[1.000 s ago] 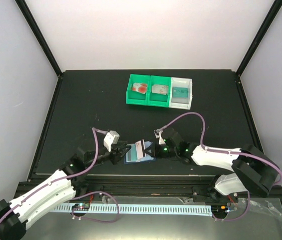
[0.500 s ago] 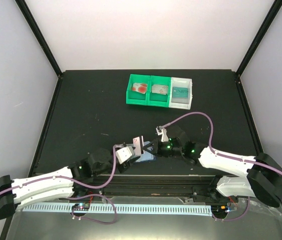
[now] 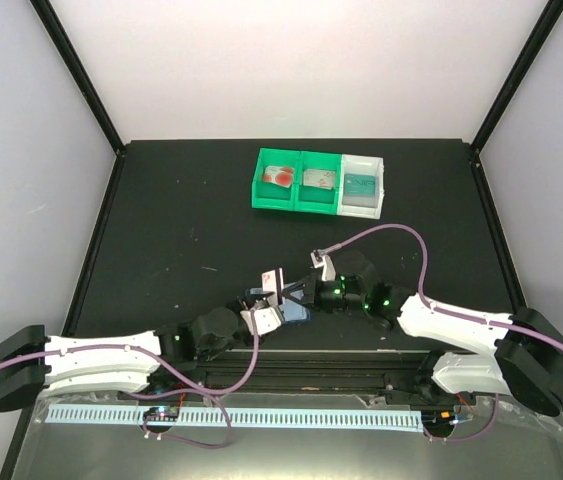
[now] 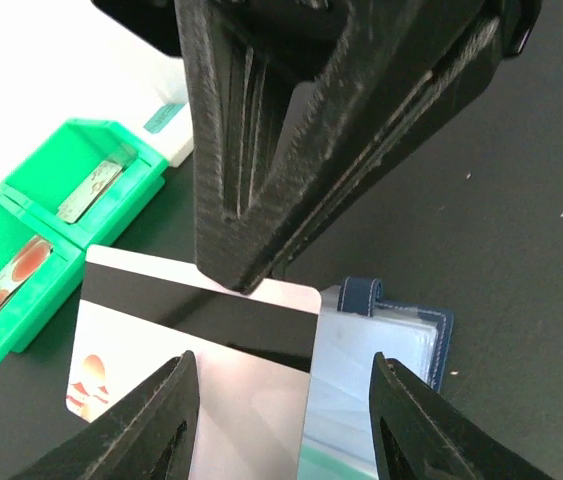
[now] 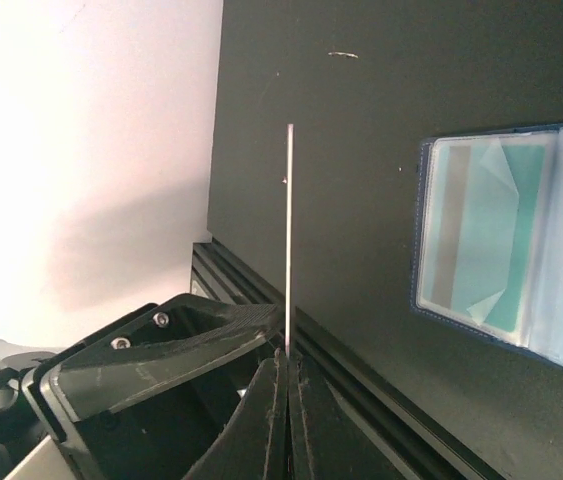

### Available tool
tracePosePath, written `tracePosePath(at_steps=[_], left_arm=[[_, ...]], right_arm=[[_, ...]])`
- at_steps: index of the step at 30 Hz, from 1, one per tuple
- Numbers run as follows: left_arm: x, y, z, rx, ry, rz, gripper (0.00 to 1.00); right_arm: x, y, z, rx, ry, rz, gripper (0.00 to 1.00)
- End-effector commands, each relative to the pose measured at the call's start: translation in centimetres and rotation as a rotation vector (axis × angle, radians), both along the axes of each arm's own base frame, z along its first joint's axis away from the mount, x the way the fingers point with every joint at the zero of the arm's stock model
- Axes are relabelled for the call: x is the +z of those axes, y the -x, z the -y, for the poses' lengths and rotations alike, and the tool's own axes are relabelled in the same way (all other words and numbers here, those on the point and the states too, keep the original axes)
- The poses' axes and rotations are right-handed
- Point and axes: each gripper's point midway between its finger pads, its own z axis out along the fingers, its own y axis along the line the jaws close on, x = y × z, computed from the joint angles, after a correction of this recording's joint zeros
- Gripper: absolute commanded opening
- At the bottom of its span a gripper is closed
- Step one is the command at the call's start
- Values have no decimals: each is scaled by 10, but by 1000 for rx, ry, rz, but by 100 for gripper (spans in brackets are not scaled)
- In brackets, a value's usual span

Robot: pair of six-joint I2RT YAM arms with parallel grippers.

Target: Take the credit cards out of the card holder

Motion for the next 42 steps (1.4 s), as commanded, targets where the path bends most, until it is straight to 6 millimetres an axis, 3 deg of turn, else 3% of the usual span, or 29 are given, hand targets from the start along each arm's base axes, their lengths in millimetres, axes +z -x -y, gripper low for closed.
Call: tracePosePath(at_steps=[1, 6, 12, 13, 16, 25, 35, 42], left_arm=[[23, -12, 6, 59, 17, 84, 49], [21, -16, 6, 84, -2, 87, 37], [23, -17, 2, 115, -4, 80, 3], [23, -19, -1, 133, -4, 68, 2], [26, -21, -5, 170, 17, 37, 2], [39, -17, -3, 166, 198, -182, 2], [65, -26, -17, 145, 576, -591, 2], [88, -16, -9, 53, 750, -795, 2]], right_arm=[[10, 2, 1, -2, -47, 6, 1], [12, 3, 2, 2, -60, 11, 1], [13, 5, 1, 17, -77, 27, 1], [14, 6, 0, 27, -85, 39, 1], [18, 8, -1, 58, -87, 90, 2], [31, 9, 19, 82, -4, 330, 33], [59, 7, 50, 2, 10, 546, 39], [61, 15, 47, 12, -71, 510, 39]])
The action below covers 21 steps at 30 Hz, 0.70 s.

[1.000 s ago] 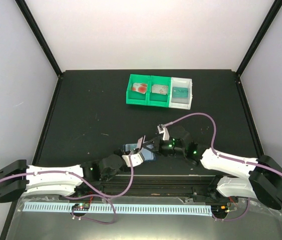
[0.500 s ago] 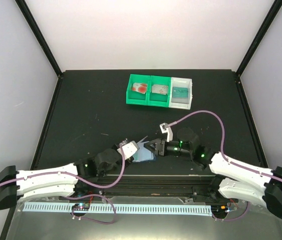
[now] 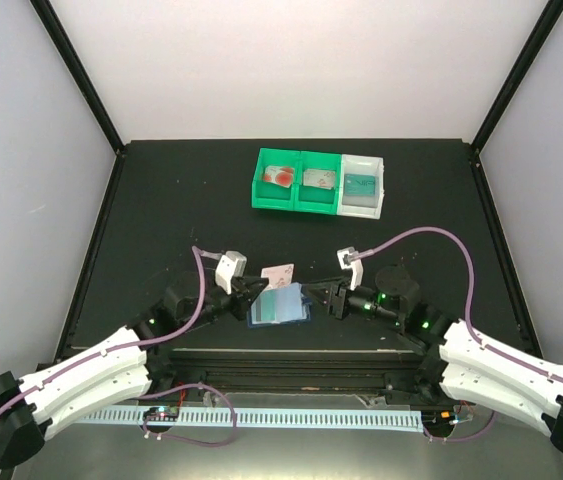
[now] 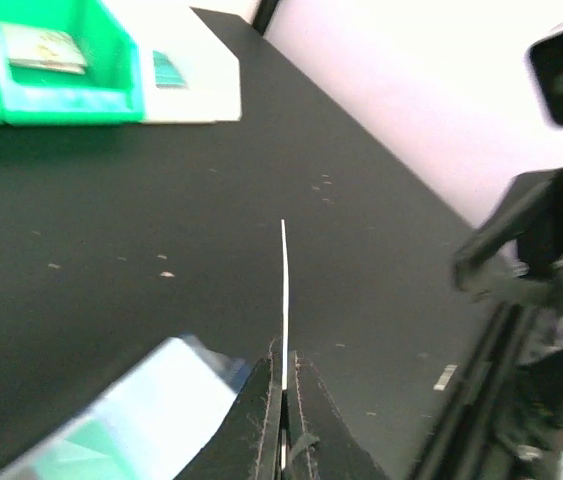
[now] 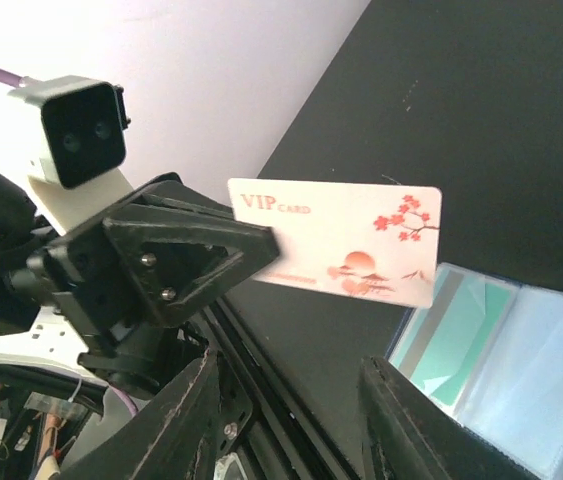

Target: Take the credit cards out of the card holder

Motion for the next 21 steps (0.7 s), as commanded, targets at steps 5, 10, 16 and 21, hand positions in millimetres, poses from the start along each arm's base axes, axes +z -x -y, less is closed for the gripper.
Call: tracePosePath(at_steps=[5, 10, 16, 21], left_arm=[[55, 27, 24, -166, 371, -202, 1], [64, 32, 26, -190, 444, -268, 1], [64, 37, 27, -218, 489, -317, 2], [61, 39, 26, -221, 499, -333, 1]], right_arm=[[-2, 4, -5, 19, -83, -54, 47], [1, 5, -5, 14, -149, -83, 53], [11, 7, -4, 15, -195, -83, 41], [14, 6, 1, -7, -229, -75, 22]])
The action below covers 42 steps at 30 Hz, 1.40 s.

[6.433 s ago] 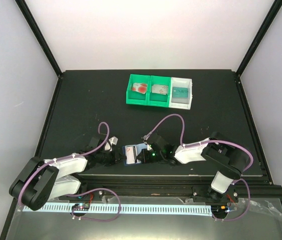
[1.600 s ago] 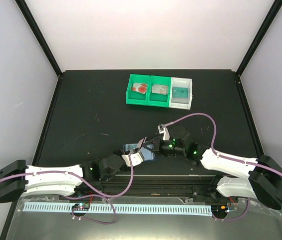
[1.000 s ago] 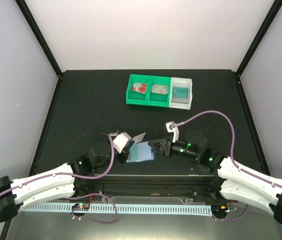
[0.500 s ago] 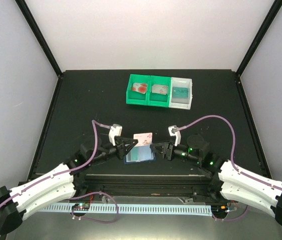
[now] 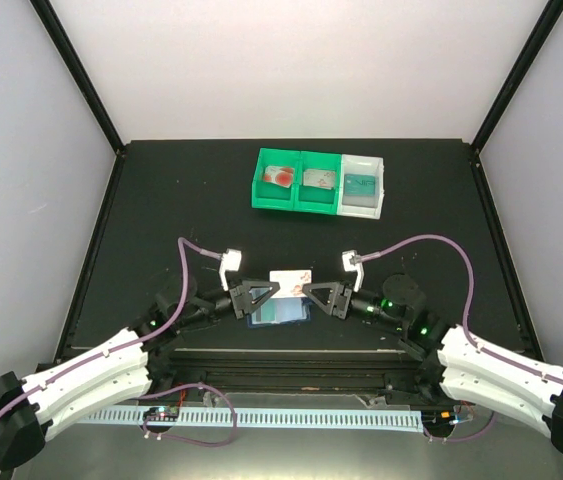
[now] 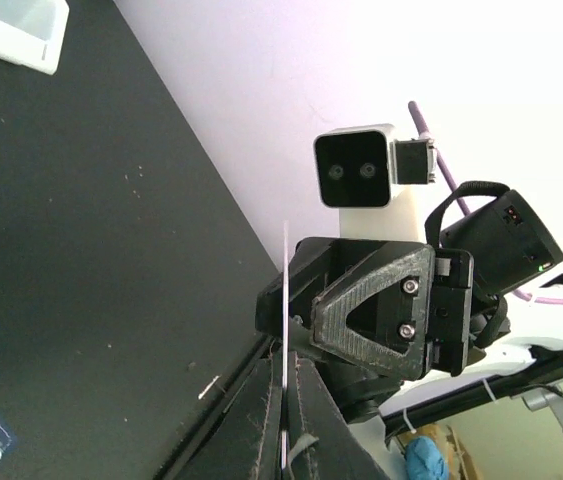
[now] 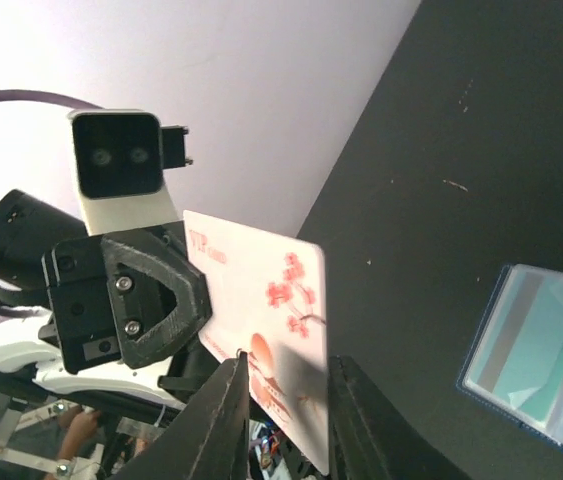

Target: Take the credit cards out of the card holder

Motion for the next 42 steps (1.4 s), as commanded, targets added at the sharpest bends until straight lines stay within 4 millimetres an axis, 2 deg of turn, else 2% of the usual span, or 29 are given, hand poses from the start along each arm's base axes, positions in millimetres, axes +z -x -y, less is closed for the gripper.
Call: tracePosePath(at_steps=[1, 3, 6, 11, 15, 17, 21, 28, 30, 35, 42], left_arm=[[15, 4, -1, -20, 65, 4, 2], [12, 3, -3, -7, 64, -7, 2], [7, -1, -6, 20, 62, -26, 6], [-7, -7, -13, 79, 7, -70, 37], [-11, -8, -18, 94, -57, -52, 82], [-12, -9, -21, 108, -104, -17, 98], [-21, -13, -30, 147, -197, 37, 99], [-49, -26, -45, 220, -376, 96, 99], [-61, -32, -51, 270, -409, 44, 99], [-76, -38, -52, 283, -462, 20, 99], [-82, -36, -46, 255, -395, 36, 99]], right_arm=[[13, 1, 5, -18, -68, 33, 16], [13, 2, 5, -13, -78, 36, 4], [15, 3, 7, -14, -95, 34, 1], [19, -1, 11, -47, -59, 67, 1], [27, -13, 19, -125, 6, 118, 1], [32, -21, 24, -172, 53, 150, 1], [46, -44, 33, -255, 167, 218, 1], [60, -100, 44, -326, 257, 244, 1], [56, -121, 46, -341, 287, 224, 1], [39, -181, 61, -400, 353, 159, 1], [4, -257, 67, -439, 488, 57, 1]])
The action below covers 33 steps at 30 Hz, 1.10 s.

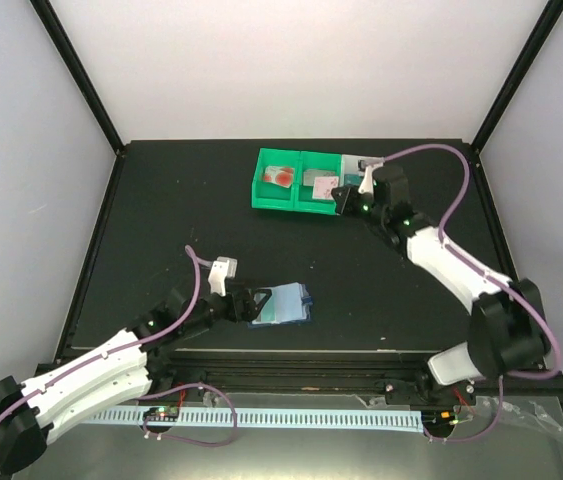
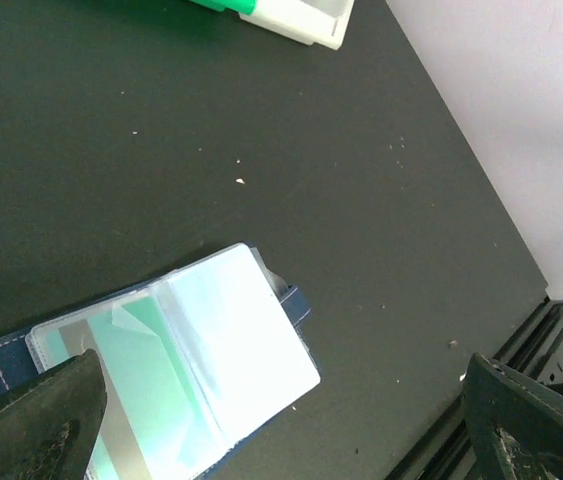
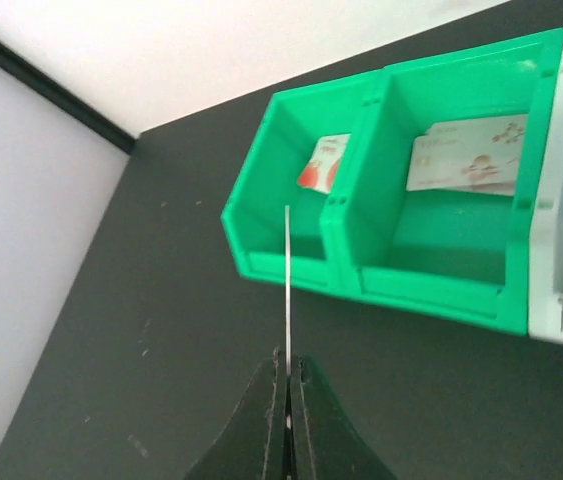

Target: Take the credit cards out of the card holder

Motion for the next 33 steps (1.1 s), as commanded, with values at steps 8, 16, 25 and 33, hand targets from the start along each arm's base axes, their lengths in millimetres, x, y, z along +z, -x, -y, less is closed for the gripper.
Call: tracePosePath(at_steps=[8, 16, 25, 33], left_arm=[[-9, 0, -4, -9, 24, 33, 99], [-11, 0, -18, 14, -45, 67, 99], [1, 2, -18, 5, -12, 101, 99], [4, 3, -16, -7, -44, 62, 99]], right_arm=[[-55, -91, -6, -30, 135, -147, 1], [-75, -134, -13, -67, 166, -211, 2], [-97, -163, -19, -74, 166, -266, 1], [-111, -183, -20, -78, 131, -290, 5]])
